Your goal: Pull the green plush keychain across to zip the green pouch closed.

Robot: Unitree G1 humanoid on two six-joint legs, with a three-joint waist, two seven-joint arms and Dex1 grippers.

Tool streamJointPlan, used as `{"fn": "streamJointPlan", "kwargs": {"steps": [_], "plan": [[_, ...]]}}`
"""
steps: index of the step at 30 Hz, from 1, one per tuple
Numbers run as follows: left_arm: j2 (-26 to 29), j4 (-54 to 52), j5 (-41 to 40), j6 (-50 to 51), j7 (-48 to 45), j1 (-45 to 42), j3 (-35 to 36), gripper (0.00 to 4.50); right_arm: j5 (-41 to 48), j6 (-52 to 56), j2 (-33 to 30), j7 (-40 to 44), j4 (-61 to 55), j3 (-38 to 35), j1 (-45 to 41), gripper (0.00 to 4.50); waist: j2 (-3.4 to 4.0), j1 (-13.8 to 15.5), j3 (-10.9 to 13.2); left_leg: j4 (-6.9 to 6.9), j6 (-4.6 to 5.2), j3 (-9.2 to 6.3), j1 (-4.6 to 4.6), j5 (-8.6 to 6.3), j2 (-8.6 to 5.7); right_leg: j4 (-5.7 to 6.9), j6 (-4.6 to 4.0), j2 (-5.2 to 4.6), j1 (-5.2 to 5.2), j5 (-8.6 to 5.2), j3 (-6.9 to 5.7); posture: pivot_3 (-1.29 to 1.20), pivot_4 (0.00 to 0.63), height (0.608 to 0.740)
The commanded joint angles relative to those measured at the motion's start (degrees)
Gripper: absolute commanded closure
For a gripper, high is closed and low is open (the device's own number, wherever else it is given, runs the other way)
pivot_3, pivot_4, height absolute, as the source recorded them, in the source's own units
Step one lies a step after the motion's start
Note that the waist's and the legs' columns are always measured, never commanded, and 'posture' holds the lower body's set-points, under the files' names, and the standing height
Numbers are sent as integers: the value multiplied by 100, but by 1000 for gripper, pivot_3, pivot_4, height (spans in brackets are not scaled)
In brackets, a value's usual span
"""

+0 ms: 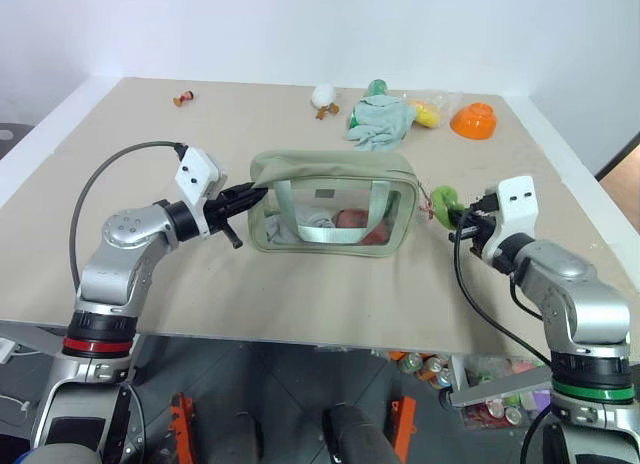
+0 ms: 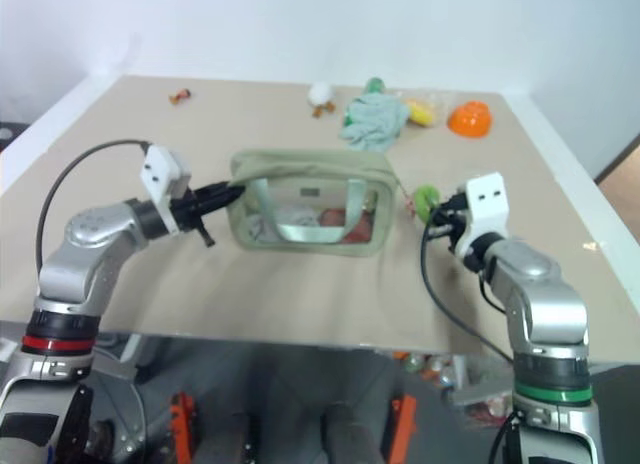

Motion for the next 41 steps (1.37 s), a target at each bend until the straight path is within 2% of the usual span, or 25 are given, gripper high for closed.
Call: {"fn": "streamJointPlan", "kwargs": {"steps": [1, 12, 13, 14, 16, 21, 22, 25, 27, 30, 35, 41], "plan": [[33, -50, 65, -47, 122, -103, 75, 4500, -254, -361, -61, -97, 128, -26, 132, 4465, 0, 2, 0, 0, 0, 0, 0, 0, 0, 0, 0, 0, 0, 0, 0, 0, 150, 740], [7, -139, 40, 10, 173, -41, 78, 4500, -444, -1094, 83, -13, 582, 128, 384, 4465, 1, -2, -1, 0, 0, -1, 6, 1, 1, 1, -2, 3, 4, 2, 0, 0, 150, 740], [8, -147, 31, 16, 174, -37, 80, 4500, -375, -1068, 145, -43, 549, 102, 319, 3959, 1, -3, -1, 0, 1, -1, 6, 1, 0, 1, -2, 3, 5, 2, 0, 0, 150, 740], [-3, -168, -68, 91, 138, -27, 114, 4500, -309, -1030, 189, -49, 515, 87, 228, 3791, 1, -4, -1, 0, 1, -1, 7, 1, 1, 1, -3, 3, 5, 2, 0, 0, 150, 740], [-33, -223, -222, 203, 139, -26, 187, 3694, -185, -965, 232, 8, 446, 53, 45, 3121, 4, -4, 1, 0, 1, -1, 8, 1, 1, 1, -3, 4, 5, 3, 0, 0, 150, 740], [8, -339, -331, 279, 227, -88, 302, 2119, 311, -913, 175, 354, 130, -209, -186, 1500, 9, 7, 4, 0, 0, -2, 2, 1, 1, 0, -2, 4, 3, 3, 0, 0, 150, 740], [27, -349, -375, 289, 261, -95, 371, 1655, 433, -910, 130, 461, 55, -292, -184, 1012, 8, 12, 4, -1, 0, -4, 1, 1, 1, 0, 0, 4, 3, 2, -1, 0, 150, 740], [59, -371, -583, 361, 435, -100, 719, 689, 694, -897, -110, 790, -204, -521, 37, 37, 9, 28, 5, -3, 0, -7, -6, 0, 1, -1, 5, 2, 0, -2, -4, 0, 150, 740], [81, -403, -602, 287, 593, -26, 931, 30, 712, -983, -259, 900, -356, -634, 305, 0, 9, 48, 5, -4, 1, -8, -8, -1, 0, -2, 8, 0, -1, -5, -6, 0, 150, 740], [173, -559, -443, 93, 814, 464, 1216, 30, 591, -1223, -346, 938, -604, -848, 980, 0, 10, 47, 4, -7, 1, -9, -8, -1, 0, -4, 8, 0, 0, -6, -7, 0, 150, 740], [169, -871, -158, 11, 1140, 1290, 1240, 30, 587, -1536, -127, 915, -1040, -871, 1910, 0, 15, 50, 2, -8, 1, -7, 4, -1, 2, 0, 1, 0, 4, -7, -5, 0, 150, 740], [67, -876, 236, -30, 1400, 1922, 884, 30, 538, -1763, 161, 830, -1263, -634, 2327, 0, 15, 51, 1, 4, 1, 3, 19, 11, 0, -2, -26, -3, 16, -3, 1, 0, 150, 740]]}}
